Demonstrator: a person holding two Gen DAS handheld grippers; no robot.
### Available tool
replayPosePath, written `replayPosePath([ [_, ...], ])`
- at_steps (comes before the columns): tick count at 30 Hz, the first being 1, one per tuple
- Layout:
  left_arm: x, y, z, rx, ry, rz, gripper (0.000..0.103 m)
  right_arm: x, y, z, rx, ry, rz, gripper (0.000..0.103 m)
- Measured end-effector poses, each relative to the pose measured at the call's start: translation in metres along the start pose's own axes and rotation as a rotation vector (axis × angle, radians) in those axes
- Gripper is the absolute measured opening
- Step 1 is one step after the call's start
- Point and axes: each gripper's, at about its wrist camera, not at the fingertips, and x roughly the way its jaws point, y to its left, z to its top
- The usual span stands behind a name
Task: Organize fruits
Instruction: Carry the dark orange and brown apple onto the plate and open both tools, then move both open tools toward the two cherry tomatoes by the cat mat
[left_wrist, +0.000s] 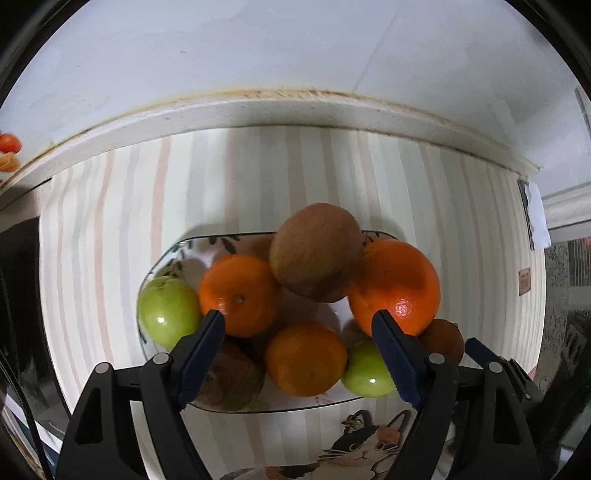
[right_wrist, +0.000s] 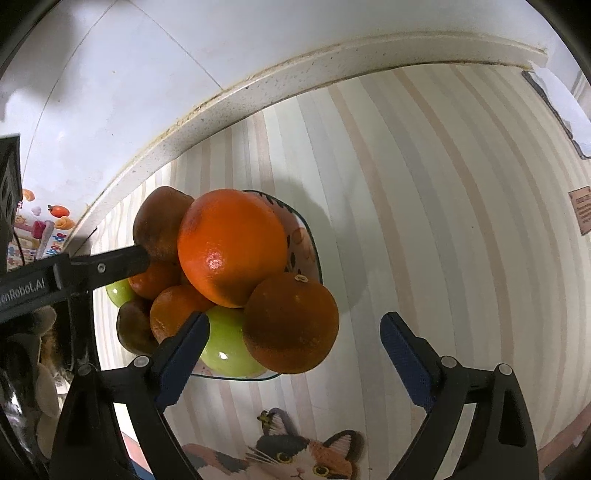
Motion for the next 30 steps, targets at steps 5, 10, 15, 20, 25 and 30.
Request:
replayPosePath([
  [5, -0.011, 0.008, 0.008, -0.035, -0.025, 0.022, 0.081, -0.018, 0.004, 0.003, -0.016, -0.024, -0.001, 0.096],
  [10, -0.048, 0.004, -0.018, 0.002, -0.117, 0.087, 0.081, -0.054, 0.018, -0.001, -0.081, -0.082, -0.101, 0.096],
  [15, -0.091, 0.008, -0.071, -0.002, -0.200, 0.108, 0.081, -0.109, 0.040, -0.018, -0.163, -0.163, -0.165, 0.097],
  [20, -0.129, 0.010, -0.119, -0.038, -0.265, 0.083, 0.081, -0.153, 0.057, -0.048, -0.218, -0.215, -0.171, 0.098],
  [25, -0.166, 0.004, -0.158, -0.031, -0.356, 0.117, 0.081, -0.186, 0.062, -0.083, -0.240, -0.260, -0.154, 0.098],
  [30, -0.190, 0.003, -0.189, -0.029, -0.412, 0.128, 0.081, -0.213, 0.068, -0.116, -0.265, -0.298, -0.157, 0.098],
])
